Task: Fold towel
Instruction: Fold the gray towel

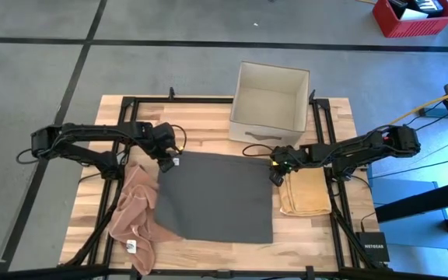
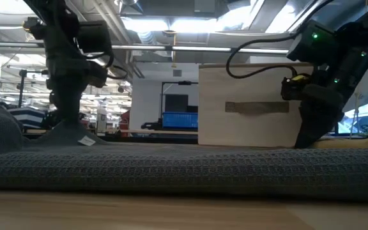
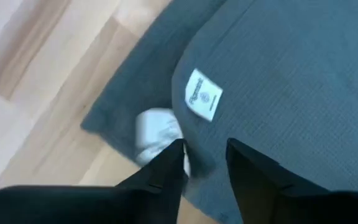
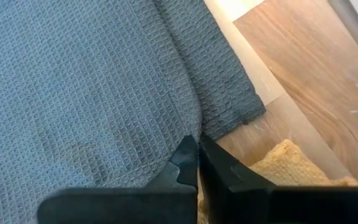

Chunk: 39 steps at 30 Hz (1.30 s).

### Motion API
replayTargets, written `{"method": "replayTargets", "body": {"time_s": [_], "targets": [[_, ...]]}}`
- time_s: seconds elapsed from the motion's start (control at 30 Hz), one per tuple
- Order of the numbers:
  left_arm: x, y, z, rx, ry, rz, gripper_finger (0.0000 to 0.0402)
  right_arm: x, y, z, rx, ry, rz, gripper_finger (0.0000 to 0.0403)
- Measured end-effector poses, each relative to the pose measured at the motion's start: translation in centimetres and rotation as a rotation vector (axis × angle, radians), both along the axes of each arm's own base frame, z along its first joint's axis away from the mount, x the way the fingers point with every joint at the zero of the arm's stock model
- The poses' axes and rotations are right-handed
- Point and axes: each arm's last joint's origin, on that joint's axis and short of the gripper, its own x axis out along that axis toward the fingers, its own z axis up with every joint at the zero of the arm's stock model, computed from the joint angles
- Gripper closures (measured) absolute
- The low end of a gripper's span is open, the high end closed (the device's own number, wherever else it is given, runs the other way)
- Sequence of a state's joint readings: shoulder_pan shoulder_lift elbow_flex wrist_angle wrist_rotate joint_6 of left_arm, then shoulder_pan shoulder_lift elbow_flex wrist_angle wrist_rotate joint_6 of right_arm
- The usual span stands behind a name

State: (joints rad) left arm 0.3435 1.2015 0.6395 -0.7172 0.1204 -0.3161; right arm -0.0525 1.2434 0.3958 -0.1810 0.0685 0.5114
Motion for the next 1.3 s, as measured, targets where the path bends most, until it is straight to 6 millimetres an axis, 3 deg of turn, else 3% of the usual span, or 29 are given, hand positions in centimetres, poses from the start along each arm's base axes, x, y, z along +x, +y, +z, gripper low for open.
{"method": "replayTargets", "body": {"time_s": [0.2, 0.43, 0.6, 0.8, 1.3], "targets": [[-0.1, 0.0, 0.0, 0.062, 0.021, -0.026, 0.039, 0.2, 0.0, 0.5, -0.004, 0.003, 0.01, 0.0399], [-0.2, -1.0, 0.9, 0.084, -0.027, -0.058, 0.0397, 0.9, 0.0, 2.9, -0.008, 0.021, 0.052, 0.0399], [-1.1, -1.7, 2.5, 0.192, -0.081, -0.014, 0.0397, 1.0, -0.1, 4.0, -0.049, 0.053, 0.057, 0.04], [-2.0, -1.7, 3.6, 0.276, -0.116, 0.023, 0.0396, 0.5, -0.3, 3.9, -0.126, 0.119, 0.015, 0.04], [-1.7, -0.9, 2.9, 0.433, -0.035, 0.087, 0.0396, 0.6, -0.2, 3.9, -0.337, 0.148, -0.033, 0.04]]}}
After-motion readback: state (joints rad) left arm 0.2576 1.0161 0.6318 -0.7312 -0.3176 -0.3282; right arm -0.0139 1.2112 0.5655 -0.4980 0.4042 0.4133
